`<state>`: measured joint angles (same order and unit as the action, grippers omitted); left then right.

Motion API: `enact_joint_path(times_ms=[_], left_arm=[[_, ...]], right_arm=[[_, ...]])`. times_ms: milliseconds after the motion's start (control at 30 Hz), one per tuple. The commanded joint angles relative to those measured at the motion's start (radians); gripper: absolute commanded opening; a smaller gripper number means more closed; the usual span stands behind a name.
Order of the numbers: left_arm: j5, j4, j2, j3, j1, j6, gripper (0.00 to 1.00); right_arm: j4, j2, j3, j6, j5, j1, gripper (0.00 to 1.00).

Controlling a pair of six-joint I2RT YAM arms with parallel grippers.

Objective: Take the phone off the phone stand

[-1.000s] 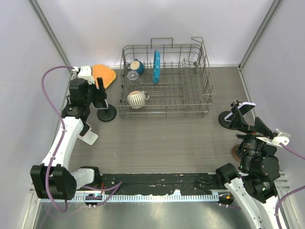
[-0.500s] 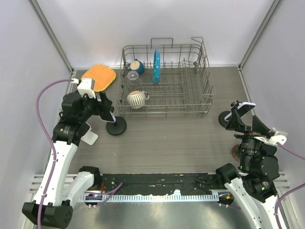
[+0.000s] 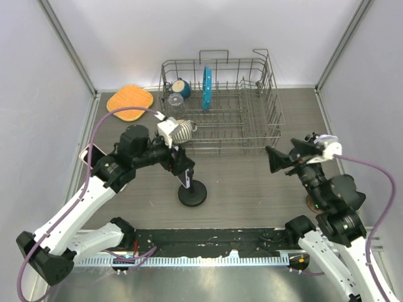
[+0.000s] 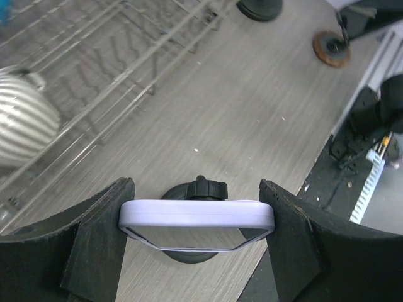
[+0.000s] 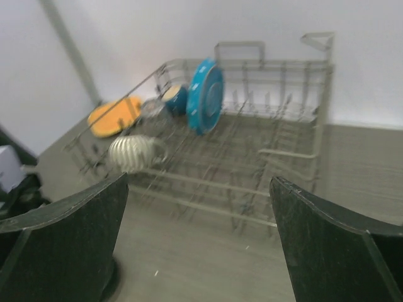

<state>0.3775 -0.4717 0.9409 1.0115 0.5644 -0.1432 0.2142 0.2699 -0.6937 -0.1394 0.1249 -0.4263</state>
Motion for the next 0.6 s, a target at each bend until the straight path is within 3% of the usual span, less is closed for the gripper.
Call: enact_joint_path(times_ms=[0,267,433,567], left_arm=[[0.001,0.197,0.061,0.094,0.109,0.099,0.15],[0.147,0.337,0.18,0.125,0.137,0.117,0.15],[0.247,0.38,0.167,0.059,0.135,0.146,0.15],[0.314,0.378,0.141,-0.007,0.137,0.198,0.18]], right_arm=[[0.056,0.144,-0.064,-0.025,-0.304,-0.006,1.0],[-0.079,0.268,-0.009,-0.106,-0.517,-0.006,1.0],[-0.191,0.293,0.068,-0.14,-0.585,-0.006,1.0],[-0.309,0.322,0.126,-0.131,-0.775,-0.006,1.0]])
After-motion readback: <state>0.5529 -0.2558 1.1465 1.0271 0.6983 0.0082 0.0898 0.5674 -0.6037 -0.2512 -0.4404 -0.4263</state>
